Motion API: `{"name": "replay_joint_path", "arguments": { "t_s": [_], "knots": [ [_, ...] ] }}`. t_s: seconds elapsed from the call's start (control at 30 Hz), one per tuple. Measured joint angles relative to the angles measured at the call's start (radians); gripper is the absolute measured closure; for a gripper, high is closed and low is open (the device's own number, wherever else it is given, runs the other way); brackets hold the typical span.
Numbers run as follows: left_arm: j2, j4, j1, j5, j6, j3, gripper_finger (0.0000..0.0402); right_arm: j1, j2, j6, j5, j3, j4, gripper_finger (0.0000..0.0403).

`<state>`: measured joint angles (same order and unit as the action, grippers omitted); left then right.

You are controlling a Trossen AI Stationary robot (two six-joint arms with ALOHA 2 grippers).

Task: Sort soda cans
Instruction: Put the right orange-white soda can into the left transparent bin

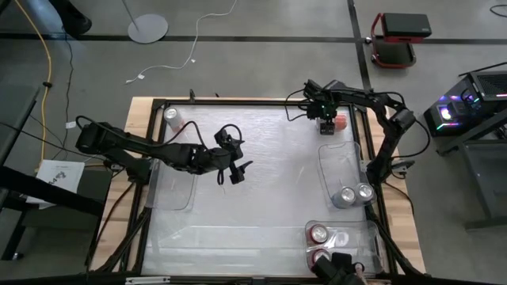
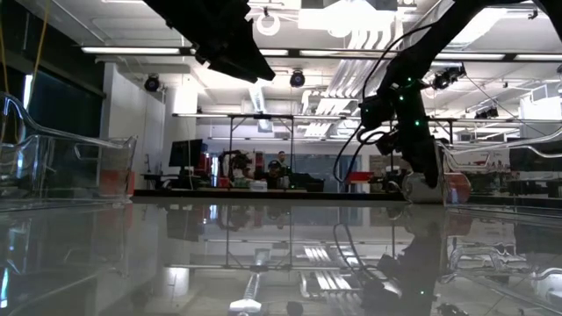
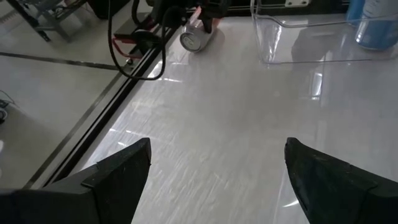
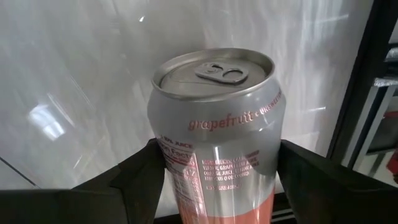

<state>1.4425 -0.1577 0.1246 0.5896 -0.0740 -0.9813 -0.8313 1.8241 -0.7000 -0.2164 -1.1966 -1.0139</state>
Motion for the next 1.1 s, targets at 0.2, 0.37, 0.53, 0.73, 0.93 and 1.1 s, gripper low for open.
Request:
{"name": "replay_joint_path", "arguments": {
  "t_s": [0.2,0.37,0.53,0.73,0.93,1.1],
  "knots": [
    [0.0,0.001,0.0,0.002,0.0,0.0,0.0058,0.006,0.0,0.01,-0.001,-0.016,-0.009,0.0138],
    [0.0,0.001,0.0,0.002,0.0,0.0,0.0058,0.006,0.002,0.012,0.028,-0.046,-0.023,0.0142],
    [0.0,0.001,0.0,0.004,-0.001,0.0,0.0058,0.008,0.003,0.014,0.084,-0.097,-0.036,0.0144],
    [0.0,0.001,0.0,0.009,-0.001,0.0,0.0058,0.019,0.004,0.018,0.119,-0.13,-0.032,0.0147],
    [0.0,0.001,0.0,0.009,-0.001,0.0,0.0058,0.027,0.004,0.011,0.094,-0.13,-0.068,0.0146],
    [0.0,0.001,0.0,0.009,-0.001,0.0,0.0058,0.009,0.004,-0.004,0.088,-0.13,-0.105,0.0145]
  ]
}}
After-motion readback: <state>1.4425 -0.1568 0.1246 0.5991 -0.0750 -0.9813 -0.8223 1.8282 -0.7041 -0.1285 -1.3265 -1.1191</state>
